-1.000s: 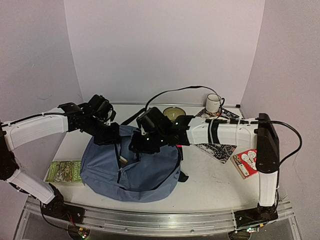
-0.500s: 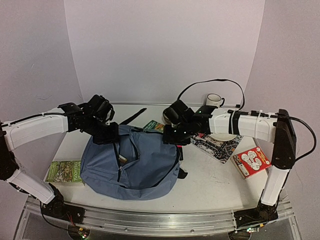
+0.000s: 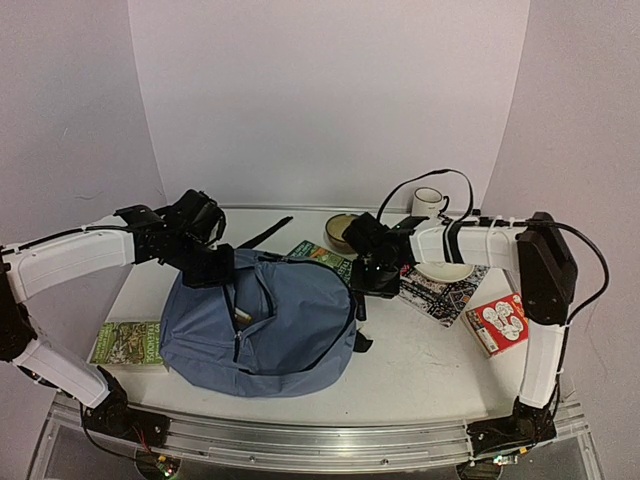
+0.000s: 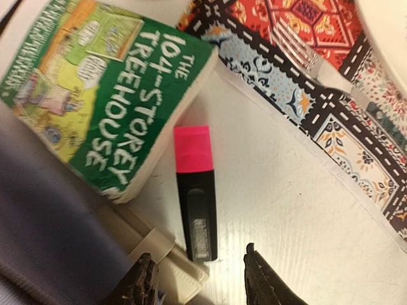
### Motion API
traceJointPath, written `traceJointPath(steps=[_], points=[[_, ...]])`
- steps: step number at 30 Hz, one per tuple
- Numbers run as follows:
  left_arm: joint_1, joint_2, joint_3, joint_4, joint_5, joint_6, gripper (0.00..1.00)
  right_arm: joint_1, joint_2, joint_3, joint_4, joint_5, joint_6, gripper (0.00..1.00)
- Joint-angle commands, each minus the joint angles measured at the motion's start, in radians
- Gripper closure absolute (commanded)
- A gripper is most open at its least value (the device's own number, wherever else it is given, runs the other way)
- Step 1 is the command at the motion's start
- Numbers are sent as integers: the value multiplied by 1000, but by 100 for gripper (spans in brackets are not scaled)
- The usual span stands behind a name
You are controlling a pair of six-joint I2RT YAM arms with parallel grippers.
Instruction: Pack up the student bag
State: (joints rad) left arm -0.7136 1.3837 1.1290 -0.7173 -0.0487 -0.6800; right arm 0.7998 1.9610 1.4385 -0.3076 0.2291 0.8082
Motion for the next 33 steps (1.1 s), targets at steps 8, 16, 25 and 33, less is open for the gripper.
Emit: traceJointPath(steps=[8,16,25,33], points=[[2,-60,44,-6,-49,10,100,-32,187,148,-53,16,-23,54],[1,-56,46,-5,-39,8,100,-44,256,192,-53,1,-34,55],[2,-49,45,-5,-19,10,100,-67,265,134,-53,2,-19,61],[2,-39,46,-4,5,11,100,-84,216,55,-52,20,-18,79]])
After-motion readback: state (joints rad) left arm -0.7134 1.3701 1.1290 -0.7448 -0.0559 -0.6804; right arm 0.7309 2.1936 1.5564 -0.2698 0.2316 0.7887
